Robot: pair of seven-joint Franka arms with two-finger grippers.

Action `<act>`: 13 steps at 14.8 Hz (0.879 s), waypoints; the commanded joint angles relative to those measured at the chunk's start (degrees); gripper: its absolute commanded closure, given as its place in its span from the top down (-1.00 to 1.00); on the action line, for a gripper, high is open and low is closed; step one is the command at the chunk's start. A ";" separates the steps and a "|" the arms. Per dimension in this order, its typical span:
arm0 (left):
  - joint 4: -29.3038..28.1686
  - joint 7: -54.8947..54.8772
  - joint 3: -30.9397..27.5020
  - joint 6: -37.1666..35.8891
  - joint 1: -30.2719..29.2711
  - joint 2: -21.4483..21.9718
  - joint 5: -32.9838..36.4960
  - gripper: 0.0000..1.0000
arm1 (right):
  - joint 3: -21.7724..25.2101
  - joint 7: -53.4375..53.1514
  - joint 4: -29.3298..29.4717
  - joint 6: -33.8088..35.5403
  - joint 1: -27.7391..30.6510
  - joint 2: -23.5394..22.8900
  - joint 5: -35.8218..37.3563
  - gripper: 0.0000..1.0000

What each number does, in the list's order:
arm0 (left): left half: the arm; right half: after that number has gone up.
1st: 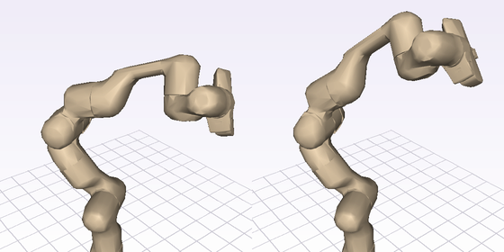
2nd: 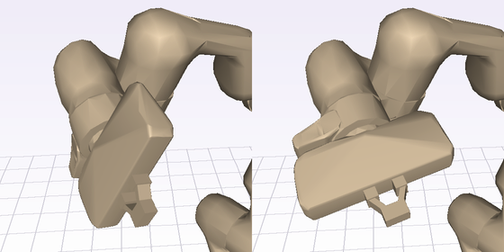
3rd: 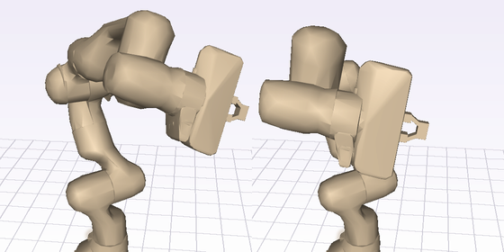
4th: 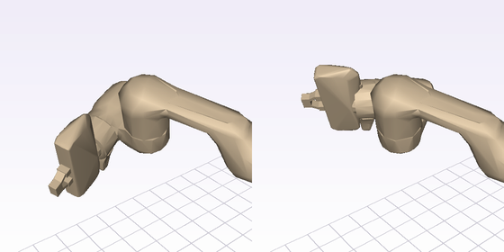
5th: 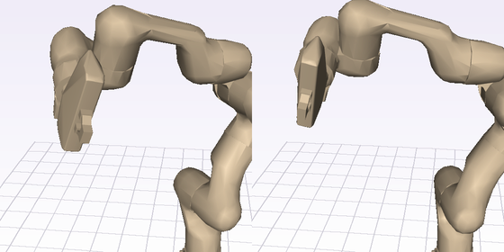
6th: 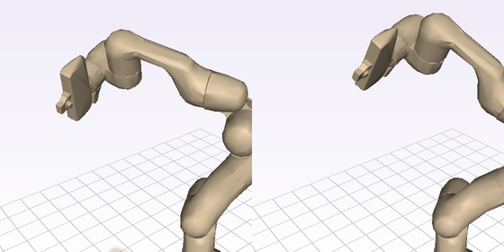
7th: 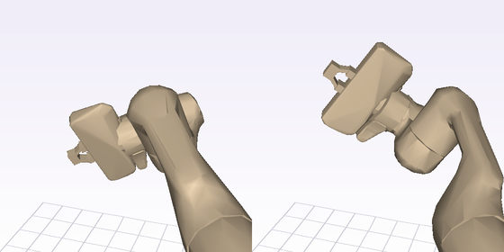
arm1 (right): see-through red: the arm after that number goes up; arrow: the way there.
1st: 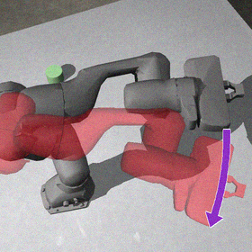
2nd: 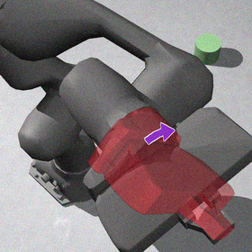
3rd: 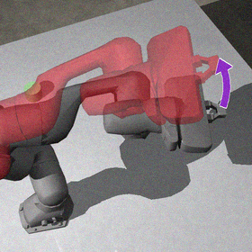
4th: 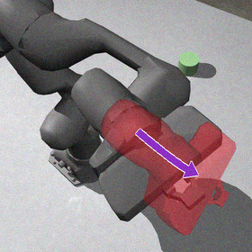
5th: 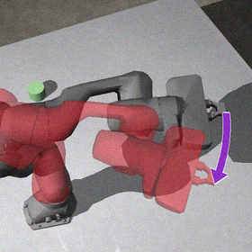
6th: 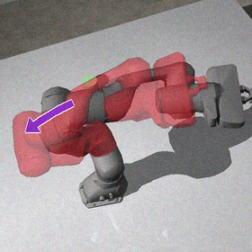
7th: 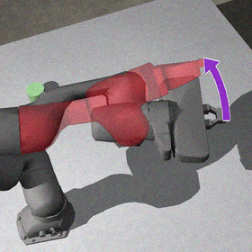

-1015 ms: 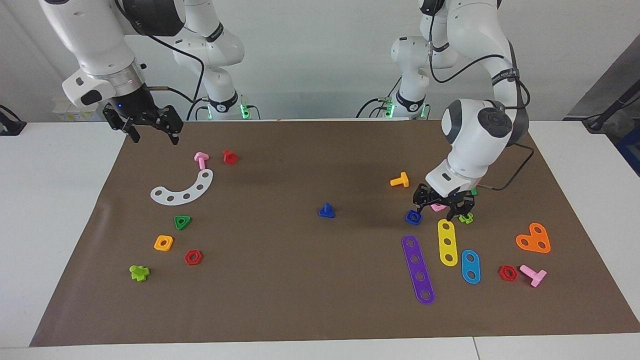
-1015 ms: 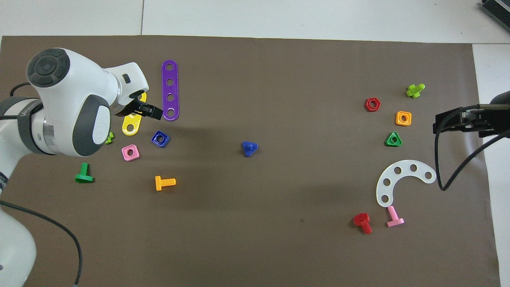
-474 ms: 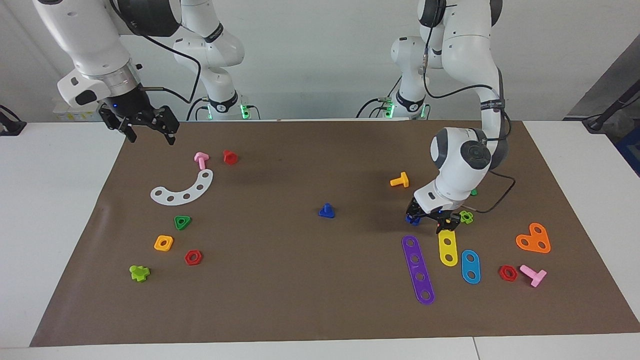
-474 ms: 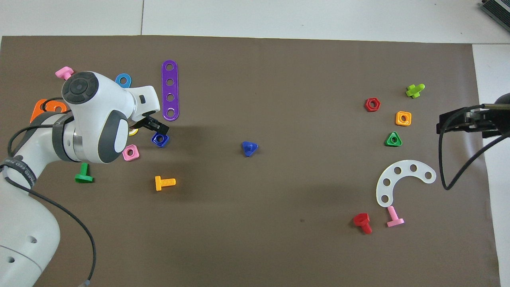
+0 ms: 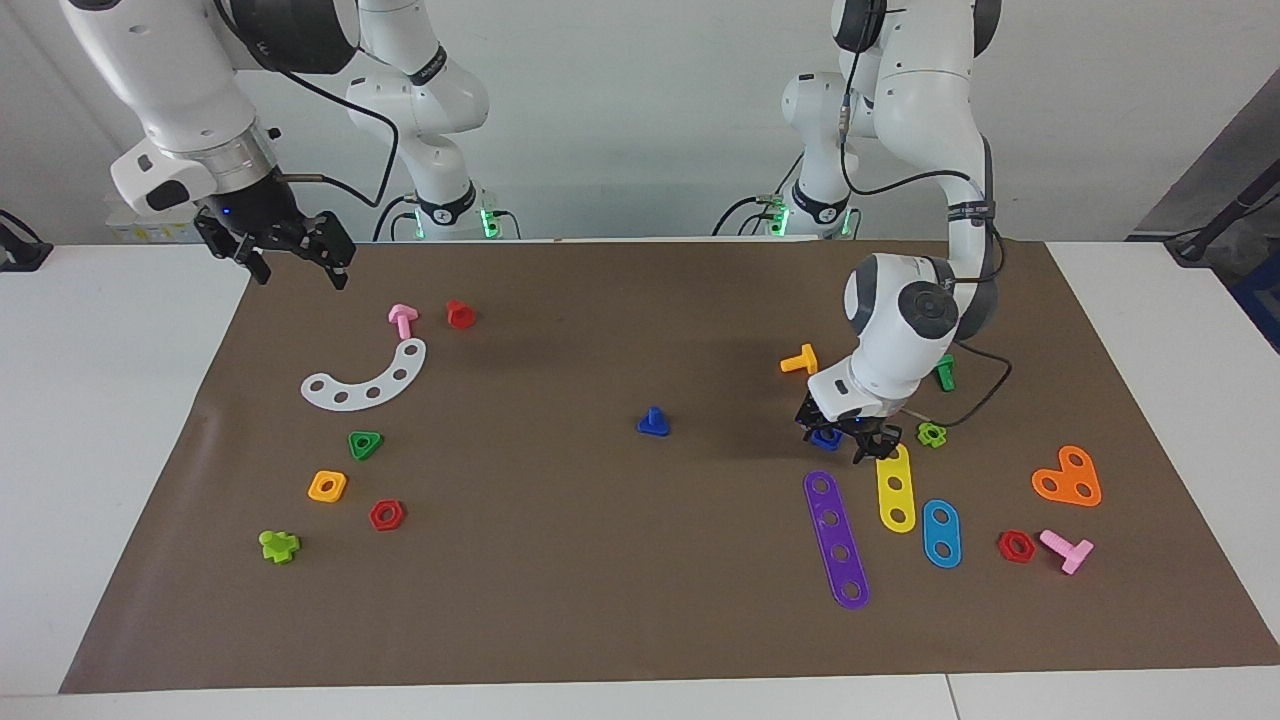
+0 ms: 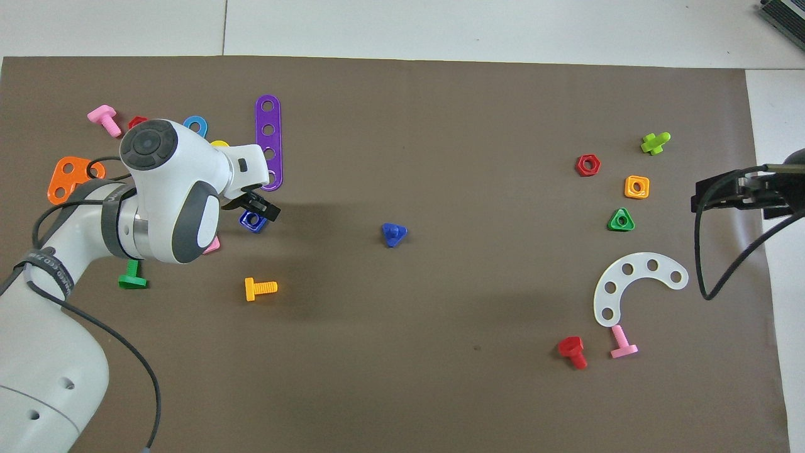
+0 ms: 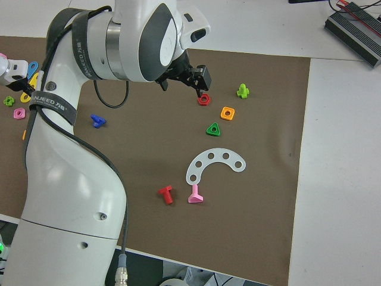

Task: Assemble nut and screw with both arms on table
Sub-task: 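Lower the left gripper and grasp the blue square nut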

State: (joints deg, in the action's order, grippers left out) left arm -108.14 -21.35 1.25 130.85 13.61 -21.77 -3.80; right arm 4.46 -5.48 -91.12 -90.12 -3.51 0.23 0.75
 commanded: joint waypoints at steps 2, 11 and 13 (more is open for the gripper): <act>-3.12 -3.43 -0.81 -0.68 1.50 2.43 -1.13 0.69 | -0.24 1.44 2.43 4.15 -0.44 0.03 1.27 1.00; -5.67 -8.70 -1.08 -2.88 1.42 3.84 -1.13 0.60 | -0.24 1.26 0.59 3.72 -0.35 1.09 0.22 1.00; -6.02 -9.24 -1.08 -3.14 1.33 4.02 -1.13 0.57 | -0.24 1.26 0.59 3.72 -0.44 1.09 0.22 1.00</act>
State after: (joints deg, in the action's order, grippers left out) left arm -111.51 -28.68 1.06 128.07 14.30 -20.22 -3.80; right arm 4.34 -5.48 -89.84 -86.84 -4.15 0.46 1.31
